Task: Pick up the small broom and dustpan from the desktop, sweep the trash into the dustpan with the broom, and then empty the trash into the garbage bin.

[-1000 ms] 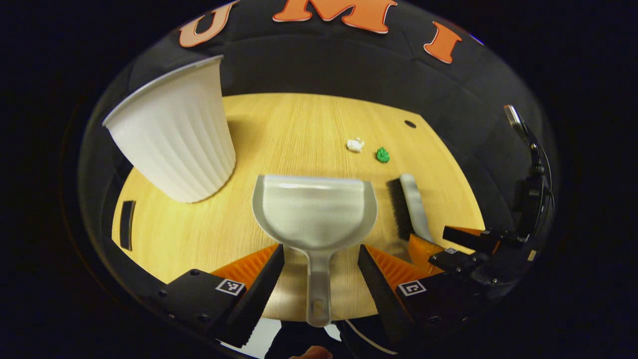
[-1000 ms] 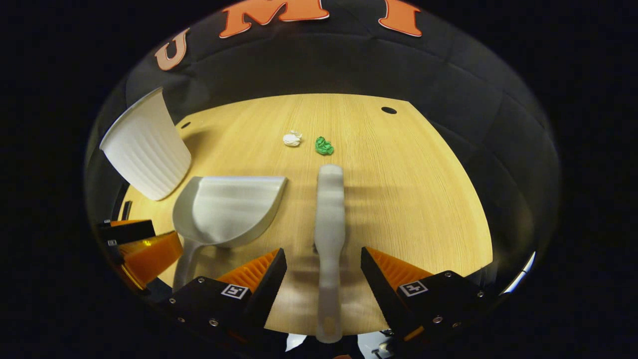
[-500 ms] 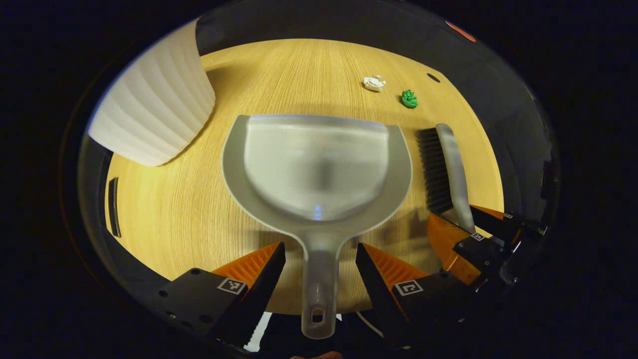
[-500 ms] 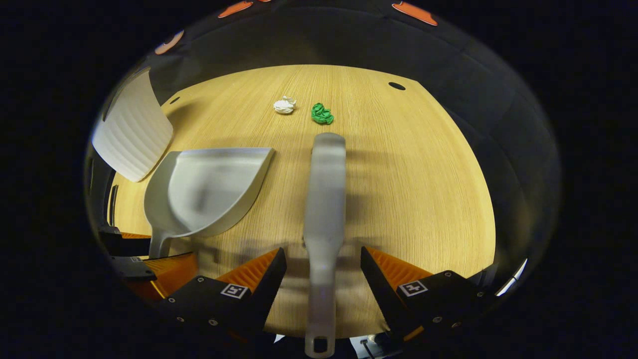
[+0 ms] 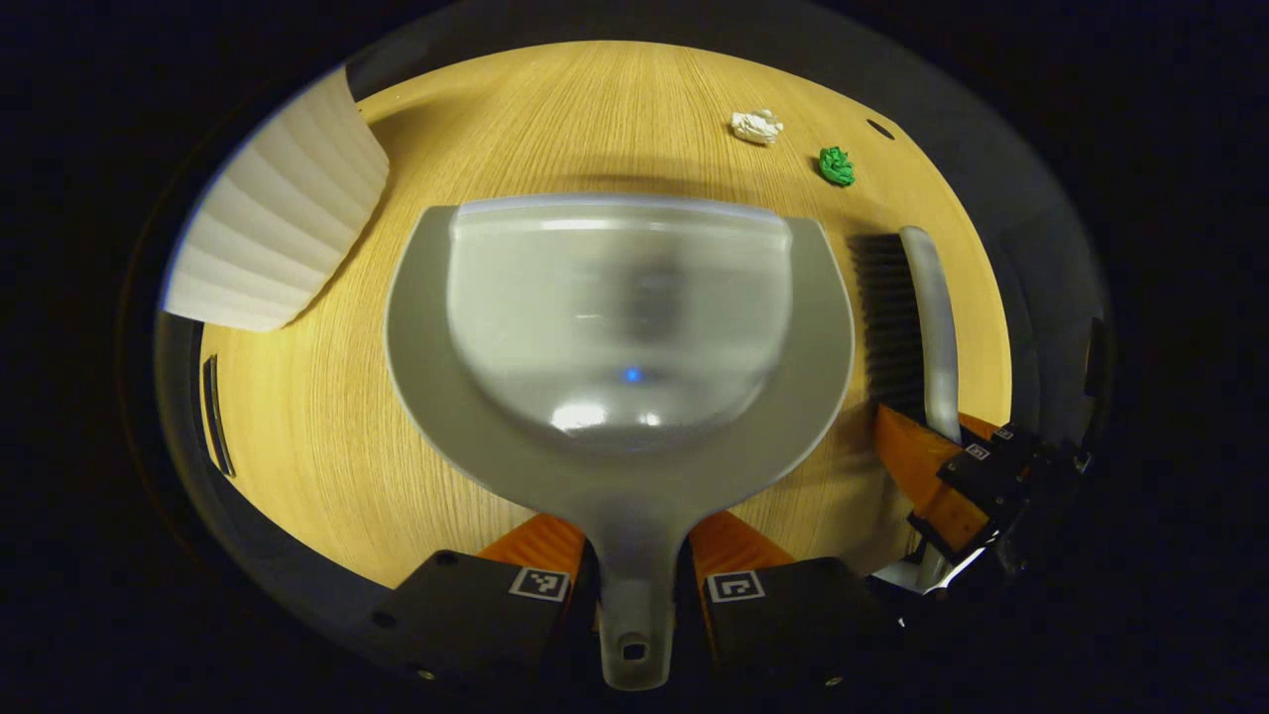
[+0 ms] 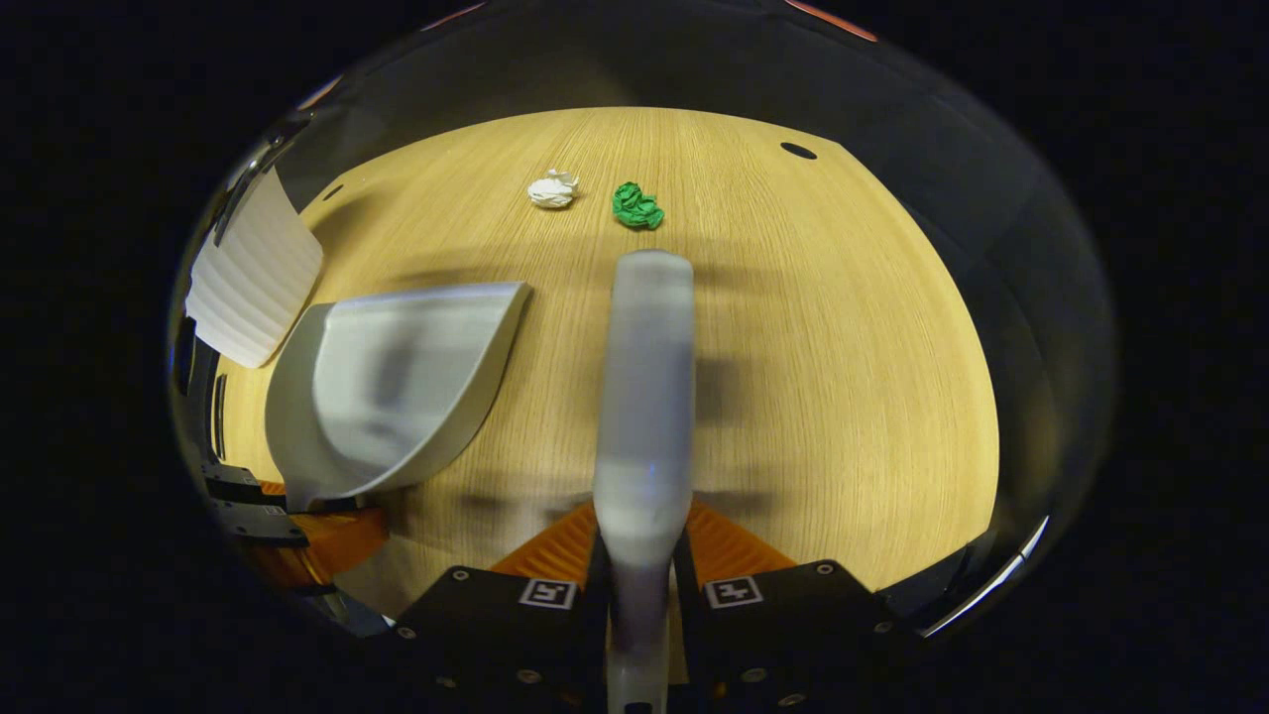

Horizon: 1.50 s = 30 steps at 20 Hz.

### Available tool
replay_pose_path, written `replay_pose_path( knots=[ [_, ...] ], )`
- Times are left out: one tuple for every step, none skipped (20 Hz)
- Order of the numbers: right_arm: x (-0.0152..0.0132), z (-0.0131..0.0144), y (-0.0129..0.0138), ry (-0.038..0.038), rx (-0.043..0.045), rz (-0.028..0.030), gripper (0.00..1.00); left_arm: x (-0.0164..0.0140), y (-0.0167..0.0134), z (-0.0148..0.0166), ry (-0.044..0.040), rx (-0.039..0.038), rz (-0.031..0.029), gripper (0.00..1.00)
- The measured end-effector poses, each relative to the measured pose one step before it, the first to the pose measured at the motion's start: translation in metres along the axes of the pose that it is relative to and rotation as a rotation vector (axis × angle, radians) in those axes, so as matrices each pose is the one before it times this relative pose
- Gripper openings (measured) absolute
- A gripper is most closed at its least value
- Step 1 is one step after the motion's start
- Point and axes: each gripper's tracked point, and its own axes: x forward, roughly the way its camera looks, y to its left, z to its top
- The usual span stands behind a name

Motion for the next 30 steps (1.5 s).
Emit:
replay_pose_path(
  knots=[
    [0.00084, -0.00039, 0.00037, 0.00332, 0.00286, 0.00944, 0.28, -0.00242, 0.00123, 0.00028, -0.0057, 0.00522, -0.00156, 0.35],
    [-0.00031, 0.00022, -0.00129, 0.00033, 0.00721, 0.00436, 0.25, -0.00084, 0.00169, -0.00048, -0.00063, 0.00709, -0.00334, 0.33],
    [-0.00143, 0.00114, -0.00136, 0.00121, 0.00953, 0.00718, 0.23, -0.00114, 0.00073, 0.00044, -0.00481, 0.0118, -0.00194, 0.32],
    [-0.00035, 0.00202, -0.0026, 0.00054, 0.01341, 0.0076, 0.22, -0.00066, 0.00245, 0.00201, -0.00267, 0.01853, -0.00293, 0.3],
    [0.00092, 0.00256, -0.00036, 0.00151, 0.01078, 0.01842, 0.21, -0.00113, 0.00073, 0.00305, -0.00863, 0.0135, -0.00657, 0.28],
    [-0.00022, 0.0034, -0.00287, 0.00087, 0.00245, 0.00567, 0.2, -0.00109, 0.00102, 0.00402, -0.00354, 0.02339, -0.00468, 0.29],
    [0.00003, 0.00575, -0.00361, -0.00781, -0.00211, 0.00088, 0.2, -0.0012, 0.00408, 0.00551, -0.01455, 0.00953, 0.00177, 0.28],
    [-0.00024, 0.00597, -0.00565, -0.00861, -0.00557, -0.00229, 0.19, -0.00165, 0.00279, 0.0042, -0.0023, 0.02782, -0.00262, 0.28],
    [0.00007, 0.00738, -0.00502, -0.0064, -0.00063, 0.00339, 0.19, -0.00566, 0.00478, 0.00471, -0.01861, 0.01495, 0.00327, 0.27],
    [0.00086, 0.00869, -0.00479, -0.00025, -0.00044, 0.00295, 0.19, -0.0047, 0.00268, 0.00526, -0.00628, 0.03734, -0.00891, 0.27],
    [0.00094, 0.00687, -0.00525, 0.0099, -0.00646, 0.00614, 0.19, -0.00379, 0.0031, 0.00862, -0.01618, 0.02637, -0.00995, 0.27],
    [0.00108, 0.00777, -0.00581, 0.01196, -0.01056, 0.00026, 0.19, -0.0047, 0.00235, 0.00378, 0.00454, 0.04656, -0.01089, 0.27],
    [0.00259, 0.00657, -0.00597, 0.02091, -0.02831, -0.00081, 0.19, -0.00628, 0.00594, 0.00562, -0.00036, 0.04752, -0.0048, 0.27],
    [0.00146, 0.01039, -0.00726, 0.00316, -0.0274, -0.00459, 0.19, -0.00354, 0.00822, 0.00751, -0.00402, 0.05545, 0.01296, 0.28],
    [0.00061, 0.01031, -0.00594, 0.00769, -0.0253, -0.00338, 0.18, -0.00075, 0.00693, 0.00695, 0.00564, 0.05805, 0.01071, 0.28],
    [0.00327, 0.01208, -0.00281, 0.00612, -0.01736, 0.00185, 0.18, -0.00128, 0.00344, 0.00314, 0.00403, 0.0401, 0.00381, 0.28],
    [0.00433, 0.01087, -0.00095, 0.00837, -0.01521, 0.0142, 0.18, -0.00979, -0.00181, 0.00642, 0.0157, 0.03589, -0.011, 0.27],
    [0.00152, 0.01001, 0.00046, 0.0189, -0.02719, 0.02045, 0.19, -0.00005, 0.001, 0.00742, 0.00914, 0.02923, -0.01566, 0.28],
    [0.00362, 0.01013, -0.00088, 0.01425, -0.04072, 0.01242, 0.19, 0.00172, 0.00398, 0.00292, 0.01627, 0.03377, -0.0161, 0.28],
    [0.00383, 0.00964, -0.00484, 0.01602, -0.05582, -0.00025, 0.19, -0.00227, 0.00255, 0.00893, 0.00358, 0.03119, -0.01017, 0.27],
    [0.00545, 0.00872, -0.00561, 0.00599, -0.04832, -0.01354, 0.19, -0.01147, 0.00235, 0.00963, 0.01415, 0.0283, -0.00063, 0.27],
    [0.00421, 0.01031, -0.00414, 0.00056, -0.02686, -0.00425, 0.19, 0.0007, 0.0018, 0.0054, 0.01635, 0.02486, 0.00322, 0.28],
    [0.00185, 0.00777, -0.00135, 0.00832, -0.01, 0.00923, 0.18, -0.0025, -0.0002, 0.00543, 0.01063, 0.0177, 0.00052, 0.27],
    [0.0022, 0.00816, 0.00001, 0.00424, -0.01797, 0.01858, 0.19, -0.00681, -0.00111, 0.00685, 0.013, 0.01234, -0.01376, 0.27],
    [0.00439, 0.00404, -0.00196, 0.01216, -0.0347, 0.01459, 0.18, -0.00378, -0.00044, 0.00273, 0.00041, 0.01073, -0.02576, 0.27],
    [0.0018, 0.00161, 0.00123, 0.0167, -0.03673, 0.01517, 0.18, -0.00388, -0.00051, 0.00451, 0.00276, 0.00874, -0.02587, 0.27],
    [0.00078, 0.00414, 0.00531, -0.00088, -0.03413, 0.02173, 0.18, -0.00376, 0.00423, 0.00365, 0.00214, 0.02643, -0.0046, 0.28],
    [0.00089, 0.00428, 0.00878, 0.00368, -0.02565, 0.02791, 0.19, -0.00297, 0.00332, 0.00513, 0.00233, 0.0283, -0.00159, 0.28],
    [-0.0013, 0.00265, 0.01171, 0.00116, -0.02787, 0.03389, 0.19, 0.00018, -0.00238, 0.00007, 0.00223, 0.01333, -0.00151, 0.27],
    [-0.00102, 0.00182, 0.01278, 0.00568, -0.03236, 0.03935, 0.19, -0.00063, 0.00116, 0.00097, -0.0025, 0.00912, 0.00143, 0.28]
  ],
)
